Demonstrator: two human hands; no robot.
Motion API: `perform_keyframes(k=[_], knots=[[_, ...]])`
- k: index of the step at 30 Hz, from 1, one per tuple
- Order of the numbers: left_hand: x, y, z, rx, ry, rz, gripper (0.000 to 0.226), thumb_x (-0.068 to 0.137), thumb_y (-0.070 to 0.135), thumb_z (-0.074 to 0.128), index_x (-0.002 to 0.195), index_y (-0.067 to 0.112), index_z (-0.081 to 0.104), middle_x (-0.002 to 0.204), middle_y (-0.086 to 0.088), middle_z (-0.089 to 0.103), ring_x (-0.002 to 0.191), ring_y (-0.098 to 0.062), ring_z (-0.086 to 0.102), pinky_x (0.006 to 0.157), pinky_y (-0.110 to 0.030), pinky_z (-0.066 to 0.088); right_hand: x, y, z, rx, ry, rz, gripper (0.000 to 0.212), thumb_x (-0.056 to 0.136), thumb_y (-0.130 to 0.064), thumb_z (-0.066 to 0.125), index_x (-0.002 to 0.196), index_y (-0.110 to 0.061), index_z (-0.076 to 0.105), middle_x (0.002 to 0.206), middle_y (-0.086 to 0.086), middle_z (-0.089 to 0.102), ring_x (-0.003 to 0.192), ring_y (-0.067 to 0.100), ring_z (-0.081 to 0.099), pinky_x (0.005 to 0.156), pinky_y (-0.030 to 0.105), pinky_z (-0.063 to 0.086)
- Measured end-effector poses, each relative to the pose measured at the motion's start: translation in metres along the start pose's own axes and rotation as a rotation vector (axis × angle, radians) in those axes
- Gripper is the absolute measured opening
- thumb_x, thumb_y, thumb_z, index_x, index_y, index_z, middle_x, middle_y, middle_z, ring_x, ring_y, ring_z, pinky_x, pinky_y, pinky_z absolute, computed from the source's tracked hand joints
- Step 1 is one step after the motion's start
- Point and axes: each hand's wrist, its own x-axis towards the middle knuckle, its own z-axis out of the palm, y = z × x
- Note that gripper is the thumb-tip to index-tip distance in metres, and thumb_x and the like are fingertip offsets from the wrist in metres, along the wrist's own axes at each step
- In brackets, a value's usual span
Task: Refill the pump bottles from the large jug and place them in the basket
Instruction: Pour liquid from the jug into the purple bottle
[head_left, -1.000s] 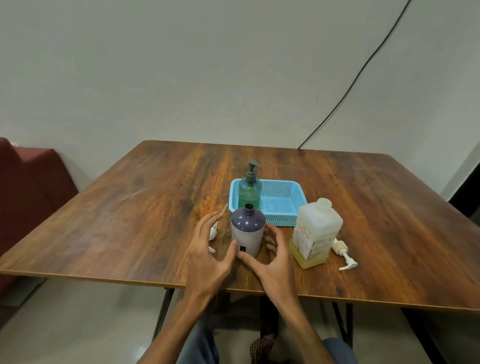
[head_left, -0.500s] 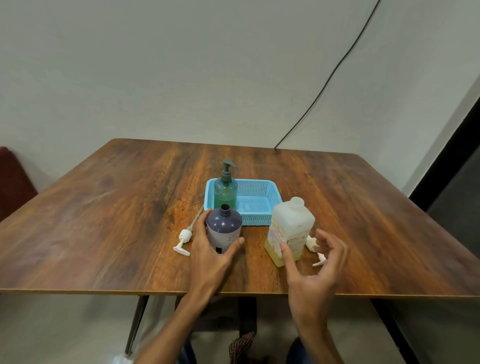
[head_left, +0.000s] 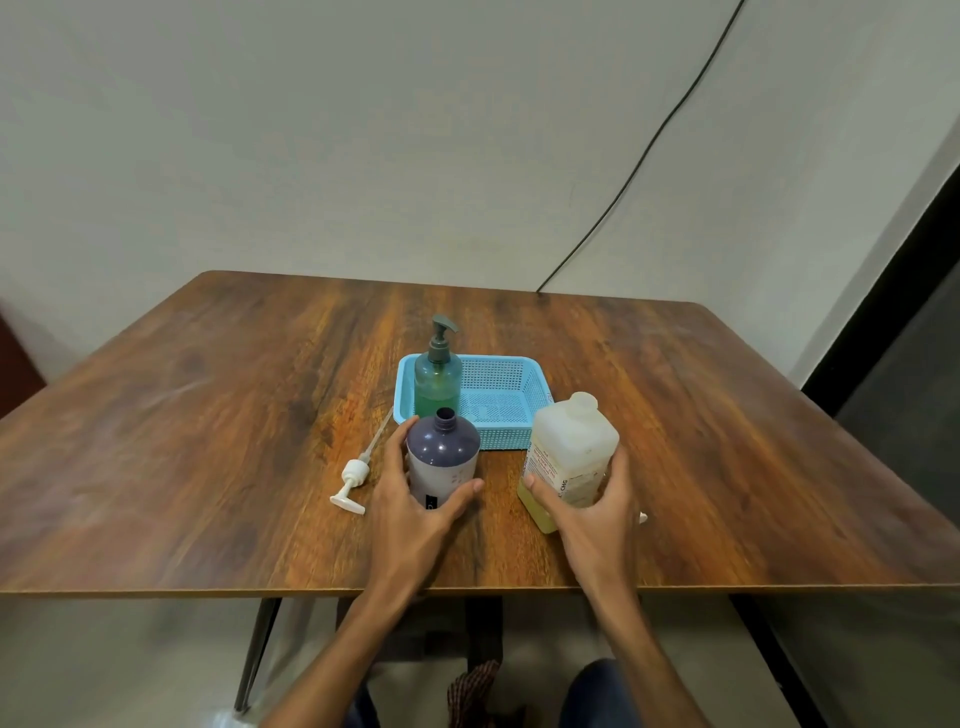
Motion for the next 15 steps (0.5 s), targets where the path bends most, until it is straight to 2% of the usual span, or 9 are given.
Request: perform_keyframes(k=[2, 6, 9, 13, 15], knots=[[0.0, 0.0, 0.0, 0.001, -0.003, 0.005, 0.091, 0.069, 0.044, 0.089, 0.144, 0.035, 0.039, 0.138, 0.032, 0.047, 0.129, 0.003, 0.05, 0.103, -0.023, 0.048, 0.002, 0.0, 0.001, -0.008, 0.003, 0.012, 0.081, 0.067, -0.034, 0.091, 0.133, -0.042, 0.045, 0.121, -0.021, 0.058, 0.117, 0.006, 0.057, 0.076, 0.019, 0.055], [0.0, 0.002, 0.0, 0.001, -0.008, 0.008, 0.092, 0.069, 0.049, 0.088, 0.145, 0.033, 0.038, 0.14, 0.028, 0.046, 0.13, 0.005, 0.049, 0.102, -0.017, 0.046, 0.007, -0.005, -0.002, -0.07, 0.015, -0.004, 0.085, 0.058, -0.056, 0.084, 0.134, -0.039, 0.049, 0.124, -0.019, 0.059, 0.117, 0.009, 0.059, 0.084, 0.036, 0.061], [0.0, 0.002, -0.001, 0.001, -0.012, -0.001, 0.092, 0.068, 0.043, 0.088, 0.145, 0.033, 0.037, 0.139, 0.03, 0.045, 0.13, 0.006, 0.049, 0.101, -0.011, 0.045, 0.014, -0.024, -0.008, -0.151, -0.008, -0.109, 0.074, 0.063, -0.049, 0.087, 0.126, -0.043, 0.049, 0.117, -0.027, 0.059, 0.11, 0.004, 0.062, 0.077, 0.024, 0.059], [-0.002, 0.003, -0.001, 0.02, -0.021, -0.021, 0.094, 0.071, 0.042, 0.087, 0.148, 0.032, 0.034, 0.138, 0.033, 0.041, 0.126, 0.019, 0.044, 0.099, -0.003, 0.04, 0.03, -0.053, -0.017, -0.415, -0.108, -0.286, 0.068, 0.067, -0.049, 0.089, 0.122, -0.034, 0.052, 0.109, -0.016, 0.064, 0.094, 0.005, 0.065, 0.064, 0.018, 0.057], [-0.003, 0.003, -0.001, 0.023, -0.032, -0.033, 0.096, 0.074, 0.041, 0.086, 0.152, 0.03, 0.032, 0.14, 0.031, 0.041, 0.125, 0.023, 0.041, 0.099, -0.001, 0.039, 0.035, -0.065, -0.018, -0.588, -0.154, -0.36, 0.069, 0.067, -0.053, 0.086, 0.124, -0.032, 0.052, 0.104, -0.012, 0.066, 0.085, 0.005, 0.064, 0.056, 0.014, 0.046]])
